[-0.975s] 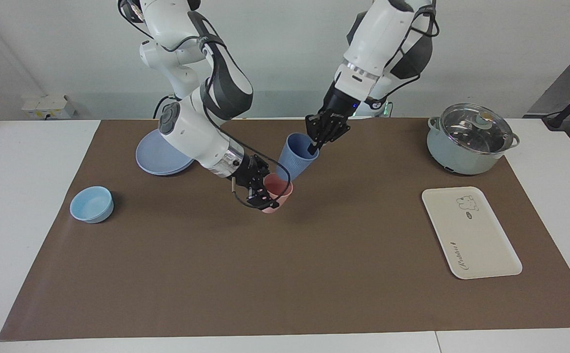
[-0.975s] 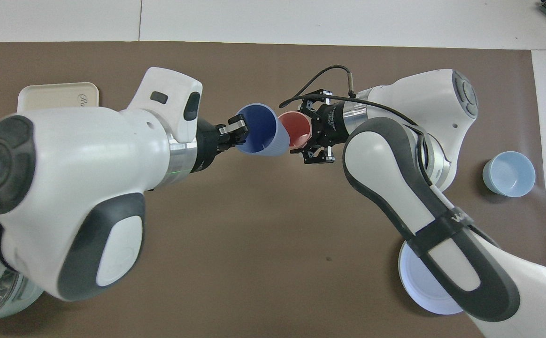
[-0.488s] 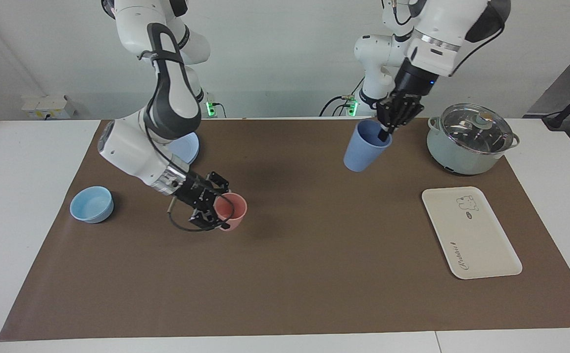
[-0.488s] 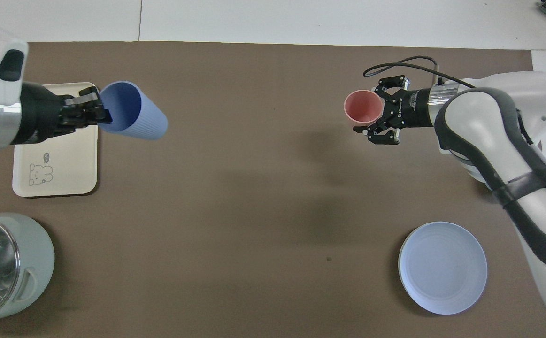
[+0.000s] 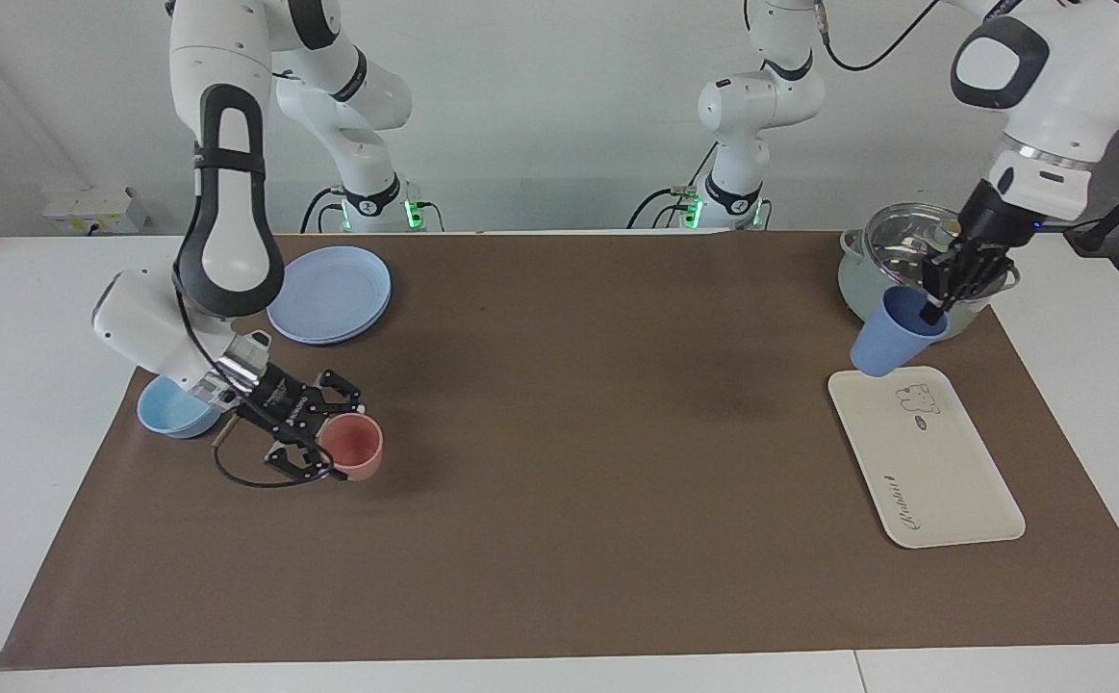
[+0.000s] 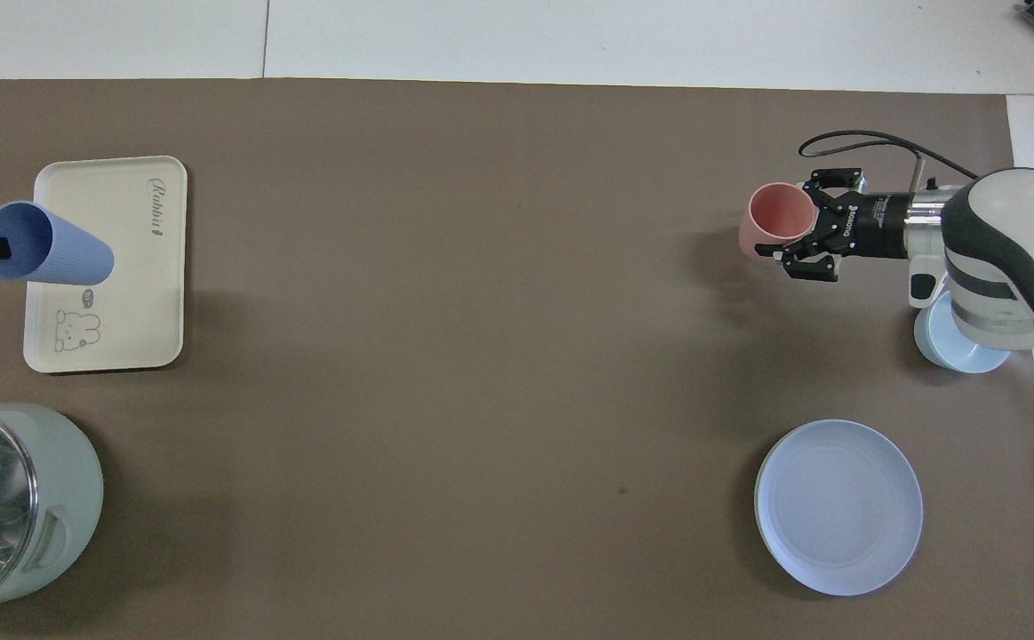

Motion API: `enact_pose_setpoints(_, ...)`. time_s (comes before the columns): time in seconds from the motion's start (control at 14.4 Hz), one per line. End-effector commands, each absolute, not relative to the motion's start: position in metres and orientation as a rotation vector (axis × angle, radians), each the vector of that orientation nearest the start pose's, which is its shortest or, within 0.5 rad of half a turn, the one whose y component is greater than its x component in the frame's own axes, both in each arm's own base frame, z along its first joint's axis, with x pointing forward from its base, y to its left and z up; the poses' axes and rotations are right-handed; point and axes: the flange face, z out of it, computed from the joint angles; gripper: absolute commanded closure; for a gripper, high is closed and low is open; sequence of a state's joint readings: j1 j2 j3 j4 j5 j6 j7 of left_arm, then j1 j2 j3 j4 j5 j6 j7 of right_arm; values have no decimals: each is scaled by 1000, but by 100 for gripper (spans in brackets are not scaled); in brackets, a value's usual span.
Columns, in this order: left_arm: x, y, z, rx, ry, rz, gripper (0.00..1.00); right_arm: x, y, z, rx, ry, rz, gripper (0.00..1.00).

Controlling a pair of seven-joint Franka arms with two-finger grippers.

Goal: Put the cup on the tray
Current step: 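Lower the cup onto the white tray with the left gripper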

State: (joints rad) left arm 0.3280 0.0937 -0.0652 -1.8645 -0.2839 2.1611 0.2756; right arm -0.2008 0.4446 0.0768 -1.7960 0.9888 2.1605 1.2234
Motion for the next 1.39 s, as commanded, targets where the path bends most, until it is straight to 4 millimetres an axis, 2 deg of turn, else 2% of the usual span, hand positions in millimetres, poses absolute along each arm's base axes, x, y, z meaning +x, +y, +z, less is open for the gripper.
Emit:
enact_pose_setpoints(0.0,607,165,435,-3303,-146,-473,100,645,-51,300,-1331,1972,657,100)
enact_pose_setpoints(0.14,602,170,402,-3298,-174,-455,100,639,-47,298,-1297,1962,696,100)
enact_pose_setpoints(0.21,601,169,394,-3298,-178,-447,100,635,-45,296,-1279,1966,704,79)
enact_pose_setpoints(0.28,600,164,386,-3305,-176,-433,100,630,-43,299,-1297,1962,672,26)
enact_pose_setpoints(0.35,602,160,385,-3319,-191,-446,100,625,-43,299,-1331,1944,635,13)
enact_pose_setpoints(0.42,602,159,386,-3326,-204,-457,100,621,-44,300,-1350,1933,615,3)
enact_pose_setpoints(0.49,604,158,386,-3327,-201,-458,39,620,-46,303,-1349,1932,607,3)
enact_pose_setpoints(0.56,607,150,388,-3335,-174,-450,0,620,-48,304,-1351,1930,597,3)
enact_pose_setpoints(0.63,610,150,396,-3326,-158,-466,0,619,-54,304,-1364,1925,576,3)
enact_pose_setpoints(0.77,620,149,431,-3305,-93,-492,0,620,-68,305,-1404,1918,492,1)
enact_pose_setpoints(0.91,627,136,483,-3195,127,-414,0,621,-78,314,-1502,1911,404,1)
enact_pose_setpoints(0.98,631,115,506,-3125,255,-351,0,622,-80,325,-1566,1900,359,1)
enact_pose_setpoints(1.11,627,67,529,-3033,416,-272,0,622,-74,354,-1742,1852,254,1)
enact_pose_setpoints(1.32,612,6,538,-3062,356,-207,0,619,-61,387,-2102,1716,77,1)
